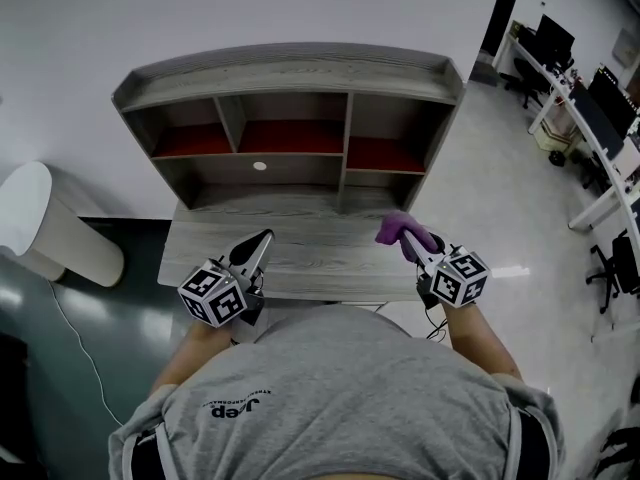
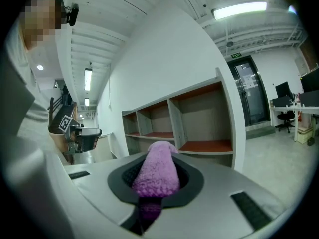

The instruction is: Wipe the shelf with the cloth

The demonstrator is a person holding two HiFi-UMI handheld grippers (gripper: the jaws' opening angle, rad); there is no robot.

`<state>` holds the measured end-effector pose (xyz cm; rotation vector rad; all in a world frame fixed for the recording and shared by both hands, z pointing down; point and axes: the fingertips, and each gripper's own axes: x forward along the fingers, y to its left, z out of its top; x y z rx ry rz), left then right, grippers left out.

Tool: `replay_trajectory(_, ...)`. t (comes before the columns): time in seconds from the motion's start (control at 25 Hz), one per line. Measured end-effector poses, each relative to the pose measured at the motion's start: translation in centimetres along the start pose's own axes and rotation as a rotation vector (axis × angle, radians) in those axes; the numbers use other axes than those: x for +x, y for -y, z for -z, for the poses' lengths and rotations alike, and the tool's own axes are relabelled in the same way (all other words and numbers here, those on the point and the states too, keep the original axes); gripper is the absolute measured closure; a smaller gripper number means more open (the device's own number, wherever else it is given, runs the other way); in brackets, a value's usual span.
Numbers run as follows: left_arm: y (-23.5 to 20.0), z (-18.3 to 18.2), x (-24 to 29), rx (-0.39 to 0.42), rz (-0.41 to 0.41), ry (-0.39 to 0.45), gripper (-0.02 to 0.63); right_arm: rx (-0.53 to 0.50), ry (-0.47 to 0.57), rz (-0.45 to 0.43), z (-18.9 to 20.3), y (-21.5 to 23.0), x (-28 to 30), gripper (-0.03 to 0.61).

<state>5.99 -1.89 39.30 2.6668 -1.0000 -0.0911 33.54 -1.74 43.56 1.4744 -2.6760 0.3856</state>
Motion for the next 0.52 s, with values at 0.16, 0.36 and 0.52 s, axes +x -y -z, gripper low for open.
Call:
replay_trajectory(0.16, -0.42, -0.17, -0.29, -0.006, -0.008, 0.009, 0.597, -0.011, -0.007, 0.003, -0.2, 0.03, 0.0, 0.523)
replay_trajectory(0.36, -0.63, 0.01, -0.17, -0.017, -0.014, 0.014, 0.597, -0.021, -0.009, -0.005, -0.23, -0.08, 0.14, 0.523)
replay_trajectory(0.52, -0.41, 0.17, 0.21, -0.021, -0.008, 0.015, 0.597, -0.028, -0.015, -0.007, -0.01, 0.01, 0.15, 0.523)
